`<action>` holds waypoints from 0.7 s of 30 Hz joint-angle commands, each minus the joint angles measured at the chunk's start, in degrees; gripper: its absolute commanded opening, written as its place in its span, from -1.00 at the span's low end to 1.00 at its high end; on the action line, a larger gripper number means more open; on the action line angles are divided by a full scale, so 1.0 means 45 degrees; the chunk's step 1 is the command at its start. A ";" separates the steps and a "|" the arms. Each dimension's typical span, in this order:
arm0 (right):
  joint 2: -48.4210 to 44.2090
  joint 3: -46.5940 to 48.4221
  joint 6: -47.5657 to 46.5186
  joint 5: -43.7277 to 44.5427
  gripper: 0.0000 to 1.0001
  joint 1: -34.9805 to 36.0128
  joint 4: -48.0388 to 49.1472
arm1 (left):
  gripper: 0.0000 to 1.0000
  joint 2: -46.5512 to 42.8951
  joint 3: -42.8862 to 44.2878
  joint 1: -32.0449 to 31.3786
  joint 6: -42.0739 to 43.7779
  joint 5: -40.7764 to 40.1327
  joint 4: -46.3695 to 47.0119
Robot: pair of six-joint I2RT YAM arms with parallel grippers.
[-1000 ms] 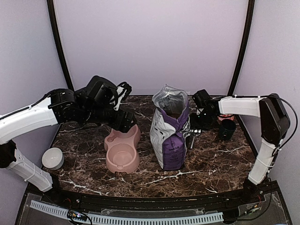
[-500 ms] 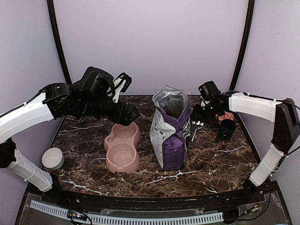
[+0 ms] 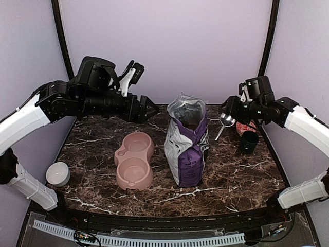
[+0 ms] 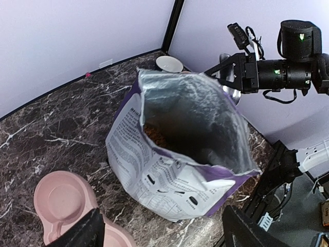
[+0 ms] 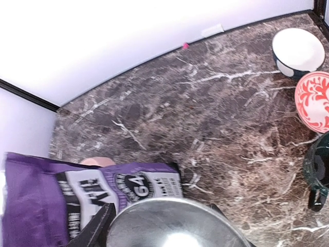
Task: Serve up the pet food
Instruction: Pass from the right arm to the left
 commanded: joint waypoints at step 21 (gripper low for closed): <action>-0.1344 0.2613 0.2215 -0.1077 -1.00 0.1611 0.2699 | 0.61 0.3290 0.3625 -0.0881 -0.0870 0.4012 0.2870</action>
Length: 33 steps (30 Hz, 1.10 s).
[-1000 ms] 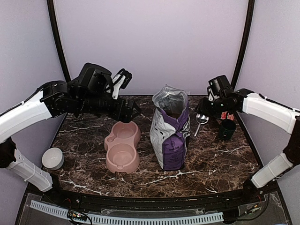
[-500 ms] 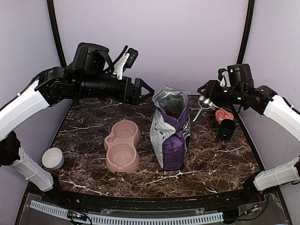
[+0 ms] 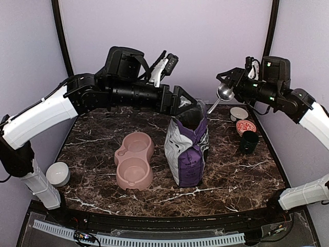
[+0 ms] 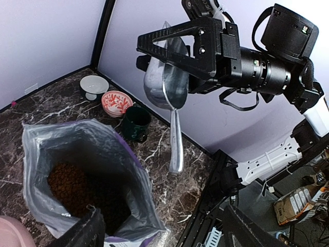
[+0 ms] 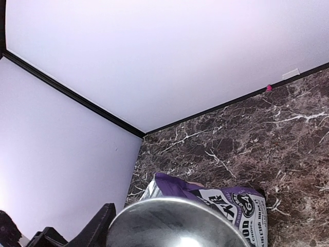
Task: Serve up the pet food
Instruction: Pass from the right arm to the left
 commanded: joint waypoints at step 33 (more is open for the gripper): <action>-0.0650 -0.0480 0.1223 0.1249 -1.00 0.3010 0.2528 | -1.00 0.1865 0.0273 -0.0290 -0.1164 0.2315 0.2710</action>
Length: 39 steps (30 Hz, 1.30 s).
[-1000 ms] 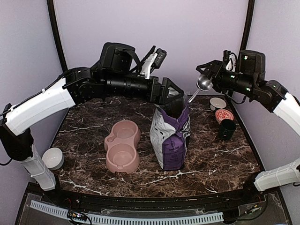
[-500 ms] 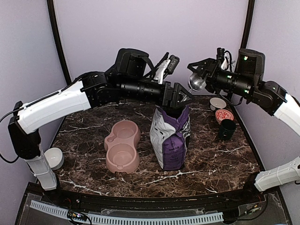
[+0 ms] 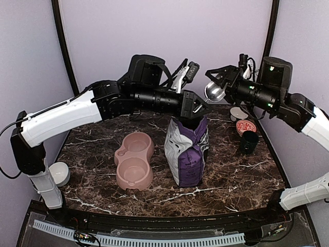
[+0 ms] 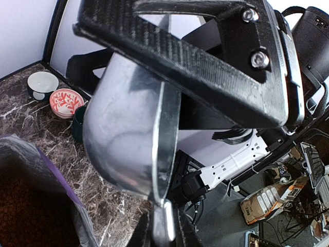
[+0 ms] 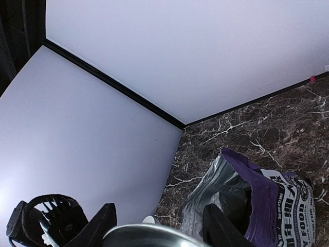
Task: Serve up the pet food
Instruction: Pass from the right arm to the left
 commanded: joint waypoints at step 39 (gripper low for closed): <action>-0.2224 -0.3259 -0.3649 -0.0530 0.99 0.0155 0.1145 | -1.00 -0.2271 -0.1005 0.0259 0.2612 -0.2072 -0.2980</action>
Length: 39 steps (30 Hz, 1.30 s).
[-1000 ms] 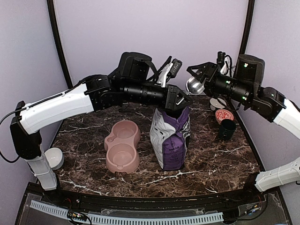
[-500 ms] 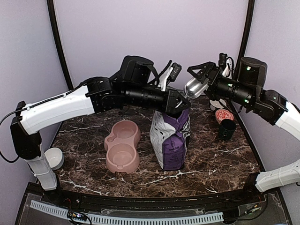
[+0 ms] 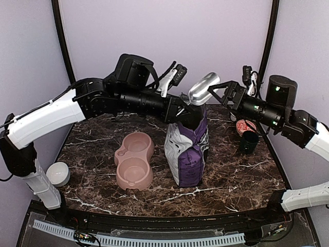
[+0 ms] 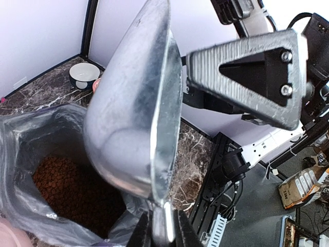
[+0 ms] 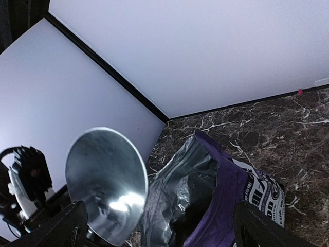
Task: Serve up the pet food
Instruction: Pass from the right arm to the left
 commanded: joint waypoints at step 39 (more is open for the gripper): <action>0.0044 0.2217 -0.7103 -0.7395 0.26 -0.0695 -0.4157 | -1.00 -0.0968 0.0933 0.0461 0.4780 0.4278 -0.4598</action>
